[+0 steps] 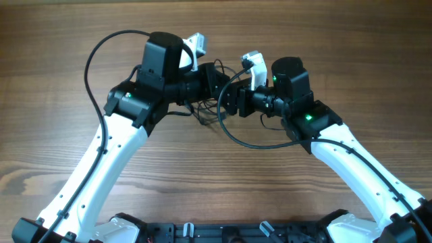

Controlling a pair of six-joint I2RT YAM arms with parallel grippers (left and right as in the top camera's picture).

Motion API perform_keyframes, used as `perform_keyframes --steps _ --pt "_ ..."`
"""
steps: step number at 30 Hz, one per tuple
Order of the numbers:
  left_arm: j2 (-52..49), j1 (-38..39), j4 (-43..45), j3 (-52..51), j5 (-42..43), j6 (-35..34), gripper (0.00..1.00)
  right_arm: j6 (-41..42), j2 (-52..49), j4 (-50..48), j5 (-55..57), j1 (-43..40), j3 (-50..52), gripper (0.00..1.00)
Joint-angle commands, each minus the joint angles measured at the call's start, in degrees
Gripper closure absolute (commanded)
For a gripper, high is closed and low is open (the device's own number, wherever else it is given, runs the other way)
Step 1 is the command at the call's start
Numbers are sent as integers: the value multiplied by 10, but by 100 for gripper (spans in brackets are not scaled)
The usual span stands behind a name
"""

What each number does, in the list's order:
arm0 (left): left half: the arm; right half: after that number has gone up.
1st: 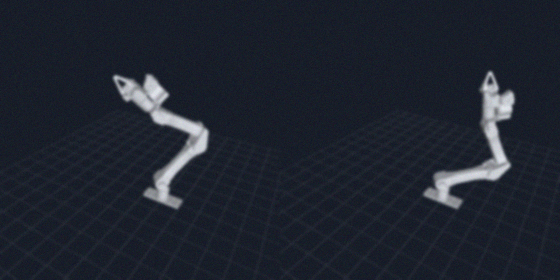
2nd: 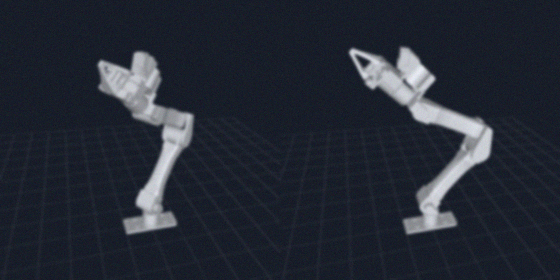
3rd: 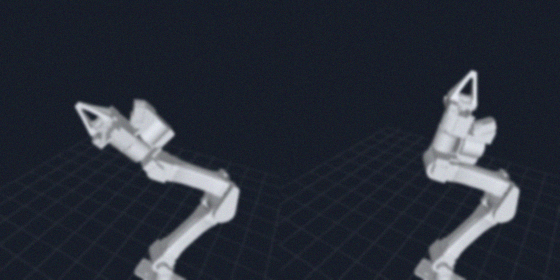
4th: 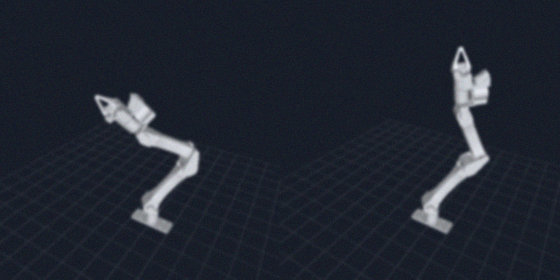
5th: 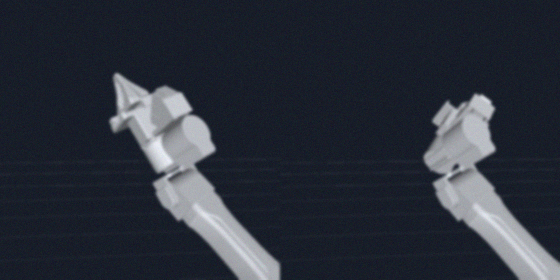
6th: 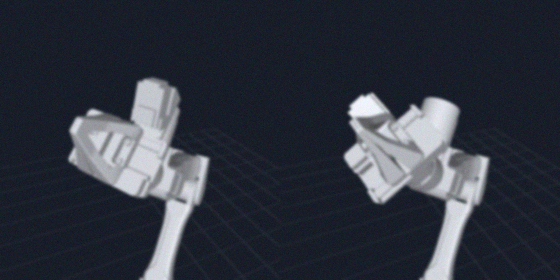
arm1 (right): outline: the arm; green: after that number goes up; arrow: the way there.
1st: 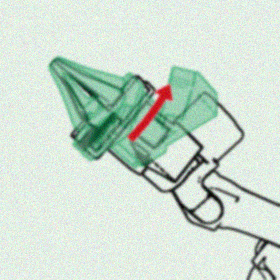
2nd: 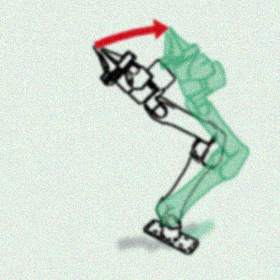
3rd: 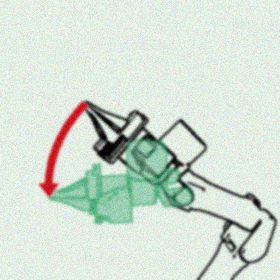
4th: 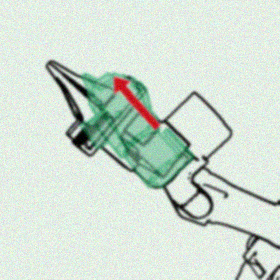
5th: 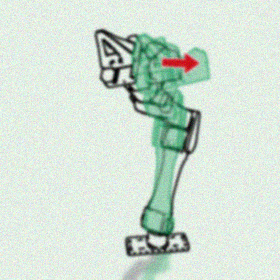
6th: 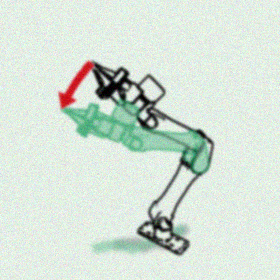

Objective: Untangle cables

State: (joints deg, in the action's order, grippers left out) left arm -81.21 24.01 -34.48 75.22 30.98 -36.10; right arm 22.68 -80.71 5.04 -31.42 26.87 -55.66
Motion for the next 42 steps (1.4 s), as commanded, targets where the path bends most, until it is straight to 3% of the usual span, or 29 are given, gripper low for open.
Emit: perform_keyframes --steps 1,8,11,13,15,19,22,28,33,35,37,42 --pt "-1 -8 -23 4 31 -3 96 0 6 -55 0 1 -10 43" --pt "-1 -32 -24 4 59 -8 96 34 6 -101 -62 1 -10 87" --pt "-1 -36 -24 4 59 -8 96 34 6 -99 -61 1 -10 96" --pt "-1 -37 -25 4 57 3 74 35 6 -92 -42 1 -10 96" --pt "-1 -37 -39 4 40 40 66 53 6 -69 -3 0 -10 96" --pt "-2 -37 -126 3 -103 52 61 60 7 -5 54 -16 -10 96" --pt "-3 -37 -175 -7 -166 59 61 60 7 57 61 -61 -10 96" --pt "-35 -37 -143 -65 -151 57 62 47 26 91 -50 -133 -11 96" --pt "-98 -36 -61 -111 -128 56 61 21 65 109 -60 -138 -11 96" --pt "-129 -36 -37 -113 -97 56 57 -3 72 141 -55 -138 -11 96" --pt "-155 -36 -3 -113 -53 56 44 -20 72 181 -43 -138 -11 96" --pt "-174 -37 87 -113 9 56 43 -46 72 234 -25 -138 -11 96"
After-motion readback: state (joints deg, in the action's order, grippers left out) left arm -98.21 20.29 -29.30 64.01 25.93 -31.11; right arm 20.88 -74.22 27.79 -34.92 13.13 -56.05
